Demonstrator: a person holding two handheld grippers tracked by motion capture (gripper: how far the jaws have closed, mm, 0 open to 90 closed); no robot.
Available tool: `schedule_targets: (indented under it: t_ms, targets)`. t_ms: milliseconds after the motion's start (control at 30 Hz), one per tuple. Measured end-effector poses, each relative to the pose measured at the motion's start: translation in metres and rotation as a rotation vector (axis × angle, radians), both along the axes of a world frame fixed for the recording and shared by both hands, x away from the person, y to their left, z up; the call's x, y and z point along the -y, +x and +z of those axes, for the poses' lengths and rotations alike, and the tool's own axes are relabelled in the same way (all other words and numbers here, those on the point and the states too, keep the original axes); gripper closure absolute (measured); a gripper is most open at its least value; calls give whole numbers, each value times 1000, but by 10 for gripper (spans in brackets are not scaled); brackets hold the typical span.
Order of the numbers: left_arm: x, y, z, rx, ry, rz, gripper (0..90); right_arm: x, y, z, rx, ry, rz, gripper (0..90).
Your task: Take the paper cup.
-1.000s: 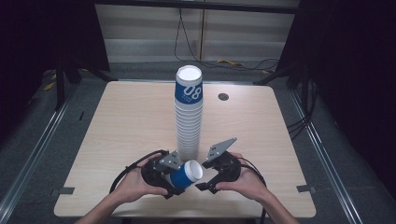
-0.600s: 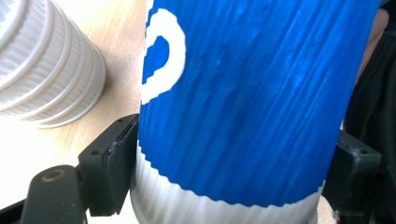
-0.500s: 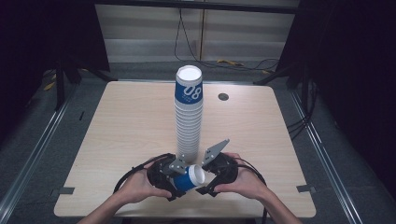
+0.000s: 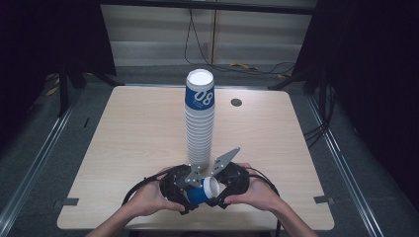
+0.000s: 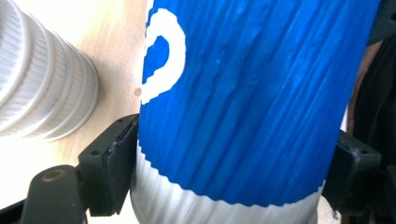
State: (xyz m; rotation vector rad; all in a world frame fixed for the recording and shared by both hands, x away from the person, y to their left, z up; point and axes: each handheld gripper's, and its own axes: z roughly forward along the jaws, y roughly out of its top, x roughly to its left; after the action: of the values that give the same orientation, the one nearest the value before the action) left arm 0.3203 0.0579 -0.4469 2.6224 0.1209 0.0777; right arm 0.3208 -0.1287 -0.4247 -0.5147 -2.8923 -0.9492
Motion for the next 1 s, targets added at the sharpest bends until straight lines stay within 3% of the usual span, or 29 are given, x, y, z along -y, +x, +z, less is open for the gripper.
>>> schedule_targets:
  t_ms: [267,300,400,500,567,700,1000]
  targets:
    - [1,-1,1,5,6,-12,181,-5,0,0,0,17,38,267]
    - [0,0,1,23,8,-15,181,-6,-1,0,6,17,40,270]
    - [-4,1,3,28,-31,-3,175,-4,-2,2,30,27,23,280]
    - [-7,0,3,63,-61,8,166,-2,-1,4,44,46,19,285]
    - [-8,1,1,53,-86,11,161,-2,-1,4,44,48,21,285]
    - [-9,2,0,38,-97,18,154,-2,-1,3,49,37,21,286]
    - [-14,2,3,67,-153,25,145,3,1,4,41,67,5,286]
